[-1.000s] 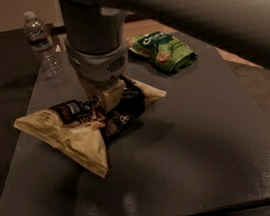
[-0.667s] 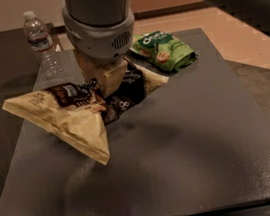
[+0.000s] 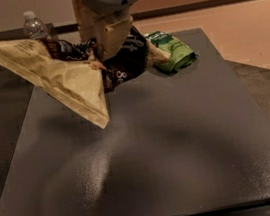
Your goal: Pick brown chip bag
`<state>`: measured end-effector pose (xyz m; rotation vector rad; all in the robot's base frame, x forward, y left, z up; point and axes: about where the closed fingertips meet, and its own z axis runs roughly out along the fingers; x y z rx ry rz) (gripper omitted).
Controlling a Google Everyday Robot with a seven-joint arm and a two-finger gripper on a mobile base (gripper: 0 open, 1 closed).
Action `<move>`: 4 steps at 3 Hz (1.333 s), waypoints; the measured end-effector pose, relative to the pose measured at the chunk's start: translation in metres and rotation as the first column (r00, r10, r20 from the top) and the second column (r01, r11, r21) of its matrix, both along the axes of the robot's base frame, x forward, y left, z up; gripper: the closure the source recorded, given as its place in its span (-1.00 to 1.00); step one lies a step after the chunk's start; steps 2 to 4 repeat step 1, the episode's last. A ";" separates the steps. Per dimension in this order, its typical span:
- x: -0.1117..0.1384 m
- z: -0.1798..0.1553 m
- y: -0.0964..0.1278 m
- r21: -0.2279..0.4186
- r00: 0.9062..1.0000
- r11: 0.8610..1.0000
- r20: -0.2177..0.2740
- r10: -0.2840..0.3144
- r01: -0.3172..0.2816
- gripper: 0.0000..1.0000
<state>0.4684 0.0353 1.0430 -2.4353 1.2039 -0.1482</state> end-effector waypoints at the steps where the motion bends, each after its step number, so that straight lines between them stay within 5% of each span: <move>1: -0.002 0.008 0.003 0.011 1.000 1.000 0.024 0.003 -0.003 1.00; 4: -0.002 0.008 0.003 0.011 1.000 1.000 0.024 0.003 -0.003 1.00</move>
Offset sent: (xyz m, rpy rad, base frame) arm 0.0000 0.0000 0.0000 0.0000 0.0000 0.0000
